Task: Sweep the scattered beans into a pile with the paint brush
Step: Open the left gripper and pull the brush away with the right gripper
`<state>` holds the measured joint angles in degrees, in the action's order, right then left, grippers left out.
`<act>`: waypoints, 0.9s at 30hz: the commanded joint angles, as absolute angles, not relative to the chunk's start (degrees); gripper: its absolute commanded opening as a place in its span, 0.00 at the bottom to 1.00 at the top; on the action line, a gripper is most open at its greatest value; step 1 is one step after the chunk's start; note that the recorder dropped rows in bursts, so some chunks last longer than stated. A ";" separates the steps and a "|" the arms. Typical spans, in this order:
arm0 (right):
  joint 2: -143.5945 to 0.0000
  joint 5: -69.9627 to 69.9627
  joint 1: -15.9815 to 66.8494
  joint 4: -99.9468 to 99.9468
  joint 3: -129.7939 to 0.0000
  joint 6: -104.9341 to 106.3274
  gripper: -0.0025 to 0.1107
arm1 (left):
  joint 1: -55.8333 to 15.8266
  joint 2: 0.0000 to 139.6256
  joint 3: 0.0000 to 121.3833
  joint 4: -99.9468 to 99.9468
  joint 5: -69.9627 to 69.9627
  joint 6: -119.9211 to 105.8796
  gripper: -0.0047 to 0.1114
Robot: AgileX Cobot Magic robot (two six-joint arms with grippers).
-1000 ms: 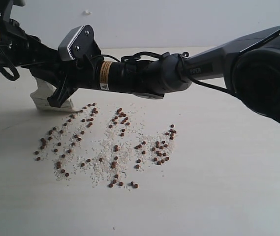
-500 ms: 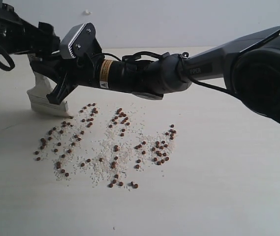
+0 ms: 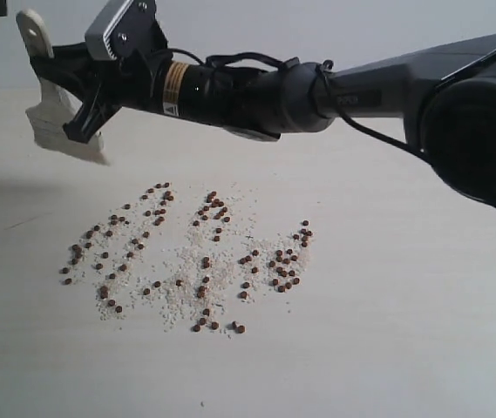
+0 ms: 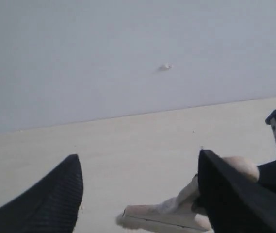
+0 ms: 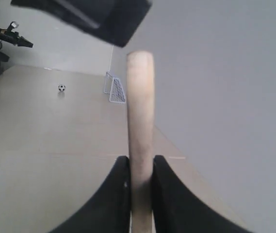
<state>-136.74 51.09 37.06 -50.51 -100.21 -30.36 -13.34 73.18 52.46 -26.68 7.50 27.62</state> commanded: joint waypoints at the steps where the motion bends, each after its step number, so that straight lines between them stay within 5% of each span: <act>1: -131.83 47.70 36.53 -56.18 -101.02 -34.31 0.02 | -12.29 68.40 48.60 -26.65 3.20 28.16 0.59; 5: -126.12 39.43 36.53 -69.67 -101.02 -43.73 0.02 | -12.29 64.33 44.41 -26.65 0.00 28.16 0.49; 11: -117.63 26.44 36.67 -94.06 -100.91 -72.65 0.02 | -12.29 58.56 37.85 -26.44 -0.43 30.16 0.04; 15: -112.51 26.04 36.67 -99.95 -99.55 -87.44 0.02 | -12.29 54.31 32.29 -26.82 -4.67 29.95 0.04; 27: -91.76 13.42 36.67 -99.95 -74.84 -82.16 0.02 | -10.14 24.41 6.20 -5.69 -23.43 12.90 0.04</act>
